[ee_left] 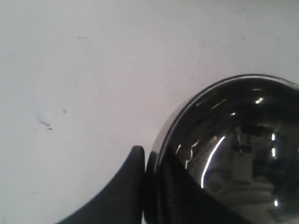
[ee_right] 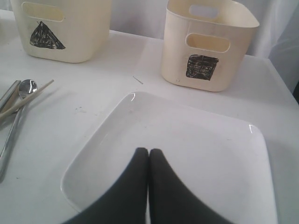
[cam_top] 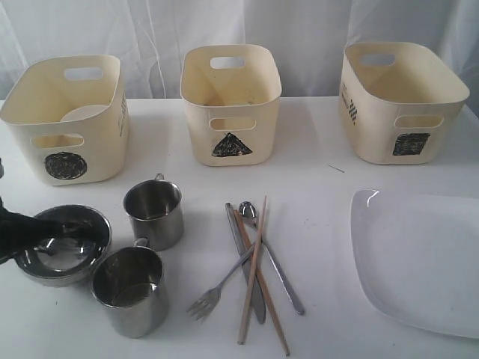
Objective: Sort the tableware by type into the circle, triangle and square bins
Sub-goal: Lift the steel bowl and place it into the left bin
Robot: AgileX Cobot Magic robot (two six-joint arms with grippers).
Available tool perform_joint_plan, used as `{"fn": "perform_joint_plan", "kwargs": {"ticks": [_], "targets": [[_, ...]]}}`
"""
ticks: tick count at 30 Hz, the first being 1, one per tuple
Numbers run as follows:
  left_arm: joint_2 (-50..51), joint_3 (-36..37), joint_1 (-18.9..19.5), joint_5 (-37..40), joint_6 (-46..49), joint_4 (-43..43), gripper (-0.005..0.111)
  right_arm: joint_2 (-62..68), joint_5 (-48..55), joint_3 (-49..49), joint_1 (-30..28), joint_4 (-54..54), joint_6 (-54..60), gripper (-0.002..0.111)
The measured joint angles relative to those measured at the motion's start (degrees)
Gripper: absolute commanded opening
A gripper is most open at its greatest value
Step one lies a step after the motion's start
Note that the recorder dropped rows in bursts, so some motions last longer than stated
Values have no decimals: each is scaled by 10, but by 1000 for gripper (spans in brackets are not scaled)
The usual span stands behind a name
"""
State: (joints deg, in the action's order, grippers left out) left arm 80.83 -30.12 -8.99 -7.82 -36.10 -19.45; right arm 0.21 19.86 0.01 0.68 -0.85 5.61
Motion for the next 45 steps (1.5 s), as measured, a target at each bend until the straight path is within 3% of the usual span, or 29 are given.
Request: {"fn": "perform_joint_plan", "kwargs": {"ticks": [4,8,10,14,17,21,26,29,35,38,45], "targets": [[-83,-31,27,60,24,-2,0,0,0,0,0,0,0,0],[-178,-75,48,58,28,-2,0,0,0,0,0,0,0,0],[-214,-92,50,8,32,-2,0,0,0,0,0,0,0,0],[-241,-102,50,-184,93,-2,0,0,0,0,0,0,0,0],[-223,-104,50,-288,205,9,0,0,0,0,0,0,0,0],[-146,-109,50,-341,370,132,0,0,0,0,0,0,0,0],[28,-180,52,-419,443,254,0,0,0,0,0,0,0,0],[123,-271,52,-414,451,258,0,0,0,0,0,0,0,0],[255,-408,52,-268,533,256,0,0,0,0,0,0,0,0],[276,-429,52,-227,587,258,0,0,0,0,0,0,0,0],[278,-438,52,-213,711,305,0,0,0,0,0,0,0,0]]}}
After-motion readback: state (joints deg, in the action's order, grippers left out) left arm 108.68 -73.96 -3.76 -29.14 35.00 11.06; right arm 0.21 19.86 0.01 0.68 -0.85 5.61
